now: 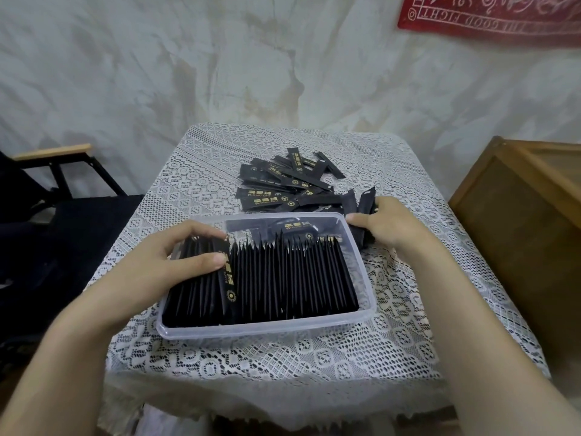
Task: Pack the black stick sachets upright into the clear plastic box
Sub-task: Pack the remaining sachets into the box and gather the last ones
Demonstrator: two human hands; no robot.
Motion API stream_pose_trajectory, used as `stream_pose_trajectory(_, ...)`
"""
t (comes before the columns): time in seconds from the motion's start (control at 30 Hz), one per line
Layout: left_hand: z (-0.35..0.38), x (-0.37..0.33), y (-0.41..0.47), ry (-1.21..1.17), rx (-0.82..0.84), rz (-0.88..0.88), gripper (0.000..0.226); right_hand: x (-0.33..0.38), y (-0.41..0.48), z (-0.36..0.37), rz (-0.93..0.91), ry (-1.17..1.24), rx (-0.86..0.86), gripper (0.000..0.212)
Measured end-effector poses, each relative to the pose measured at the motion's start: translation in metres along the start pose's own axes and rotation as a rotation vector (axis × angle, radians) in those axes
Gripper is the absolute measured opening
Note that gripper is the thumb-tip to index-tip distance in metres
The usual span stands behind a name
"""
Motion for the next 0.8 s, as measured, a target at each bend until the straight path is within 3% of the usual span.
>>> stream_pose_trajectory(0.17,0.0,0.001,0.0,-0.001,-0.002,0.003,0.065,0.002,0.009,0.012,0.003,0.256,0.136,0.022)
stream_pose_trajectory(0.23,0.0,0.001,0.001,0.007,-0.003,0.006,0.065,0.004,0.01,0.018,0.007,0.145,0.12,0.025)
stream_pose_trajectory(0.37,-0.001,0.001,0.001,0.014,-0.003,0.006,0.064,0.007,0.012,0.017,0.086,-0.271,0.002,0.055)
stream_pose_trajectory(0.5,-0.001,0.001,0.001,0.013,-0.002,0.009,0.064,0.013,0.013,0.025,0.142,-0.434,-0.055,0.068)
stream_pose_trajectory(0.63,-0.001,0.001,0.001,0.014,0.001,0.01,0.063,0.02,0.012,0.025,0.137,-0.455,-0.042,0.056)
stream_pose_trajectory(0.8,0.0,-0.001,0.0,0.016,0.002,0.012,0.063,0.015,0.017,0.013,0.116,-0.273,0.03,0.038)
Point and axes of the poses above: each hand's wrist, its own y-axis towards the middle knuckle, its own z-axis out of the palm, x = y × z, the point moved 3 cm from there along y, towards the middle knuckle, and after that the axes turned 12 degrees about x, right-handed, at the moved point
